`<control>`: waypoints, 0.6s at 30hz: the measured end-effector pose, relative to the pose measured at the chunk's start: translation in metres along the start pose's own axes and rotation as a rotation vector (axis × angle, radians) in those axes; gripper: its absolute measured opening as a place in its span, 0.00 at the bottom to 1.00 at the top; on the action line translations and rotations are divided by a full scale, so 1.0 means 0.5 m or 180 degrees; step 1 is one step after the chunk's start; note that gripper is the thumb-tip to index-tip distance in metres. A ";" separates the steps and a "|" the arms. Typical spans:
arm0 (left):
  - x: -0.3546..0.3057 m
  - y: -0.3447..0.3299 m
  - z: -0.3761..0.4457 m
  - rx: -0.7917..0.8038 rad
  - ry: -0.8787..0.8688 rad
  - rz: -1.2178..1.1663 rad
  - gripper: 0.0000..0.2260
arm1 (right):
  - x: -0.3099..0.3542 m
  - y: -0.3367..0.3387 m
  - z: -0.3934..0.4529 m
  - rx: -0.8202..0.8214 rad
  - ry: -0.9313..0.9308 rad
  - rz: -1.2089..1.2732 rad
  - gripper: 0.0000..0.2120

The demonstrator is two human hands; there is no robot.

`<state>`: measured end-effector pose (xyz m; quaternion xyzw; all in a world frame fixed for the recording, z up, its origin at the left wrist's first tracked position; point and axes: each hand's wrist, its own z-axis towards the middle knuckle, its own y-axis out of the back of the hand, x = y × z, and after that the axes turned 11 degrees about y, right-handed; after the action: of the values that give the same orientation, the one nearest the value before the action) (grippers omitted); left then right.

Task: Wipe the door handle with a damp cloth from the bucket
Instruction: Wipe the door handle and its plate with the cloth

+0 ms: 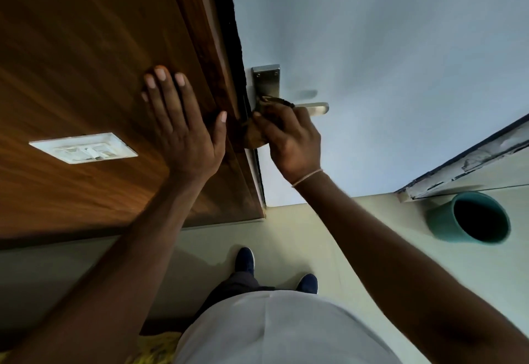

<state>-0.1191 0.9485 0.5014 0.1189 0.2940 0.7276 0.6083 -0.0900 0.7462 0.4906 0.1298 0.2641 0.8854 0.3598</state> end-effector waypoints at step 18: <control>0.003 0.002 -0.003 -0.0046 -0.0033 -0.0063 0.38 | -0.028 0.019 -0.036 -0.0060 -0.1325 0.0165 0.17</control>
<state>-0.1211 0.9493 0.5002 0.1154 0.2868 0.7230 0.6178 -0.0931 0.7238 0.4807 0.3133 0.1723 0.8509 0.3848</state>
